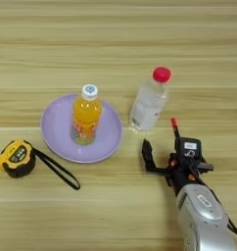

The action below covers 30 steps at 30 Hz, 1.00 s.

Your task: Move the objects on the table

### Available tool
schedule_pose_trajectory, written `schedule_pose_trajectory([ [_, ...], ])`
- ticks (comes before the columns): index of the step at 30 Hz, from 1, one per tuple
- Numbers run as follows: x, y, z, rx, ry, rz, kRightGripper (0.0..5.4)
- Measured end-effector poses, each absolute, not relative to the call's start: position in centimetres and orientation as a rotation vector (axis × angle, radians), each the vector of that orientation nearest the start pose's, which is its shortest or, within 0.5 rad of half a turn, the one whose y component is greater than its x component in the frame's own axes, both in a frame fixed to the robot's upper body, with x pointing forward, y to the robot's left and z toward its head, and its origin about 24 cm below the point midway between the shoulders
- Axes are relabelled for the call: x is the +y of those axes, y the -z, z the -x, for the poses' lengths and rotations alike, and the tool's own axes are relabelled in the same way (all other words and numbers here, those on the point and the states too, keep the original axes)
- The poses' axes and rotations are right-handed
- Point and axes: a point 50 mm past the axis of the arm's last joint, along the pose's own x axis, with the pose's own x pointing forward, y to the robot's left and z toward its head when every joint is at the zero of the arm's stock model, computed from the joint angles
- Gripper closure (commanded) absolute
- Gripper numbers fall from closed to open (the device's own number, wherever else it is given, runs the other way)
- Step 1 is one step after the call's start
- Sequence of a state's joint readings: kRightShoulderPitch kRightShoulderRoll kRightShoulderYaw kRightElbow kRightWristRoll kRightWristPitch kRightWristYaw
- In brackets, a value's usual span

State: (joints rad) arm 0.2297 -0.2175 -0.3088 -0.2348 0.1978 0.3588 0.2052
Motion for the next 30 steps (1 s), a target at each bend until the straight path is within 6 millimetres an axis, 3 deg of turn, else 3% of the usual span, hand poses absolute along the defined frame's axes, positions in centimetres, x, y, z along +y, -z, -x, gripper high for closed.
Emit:
schedule_pose_trajectory([
  [30, -23.1, -7.0, -22.3, 0.139, 0.002, 0.020, 0.06],
])
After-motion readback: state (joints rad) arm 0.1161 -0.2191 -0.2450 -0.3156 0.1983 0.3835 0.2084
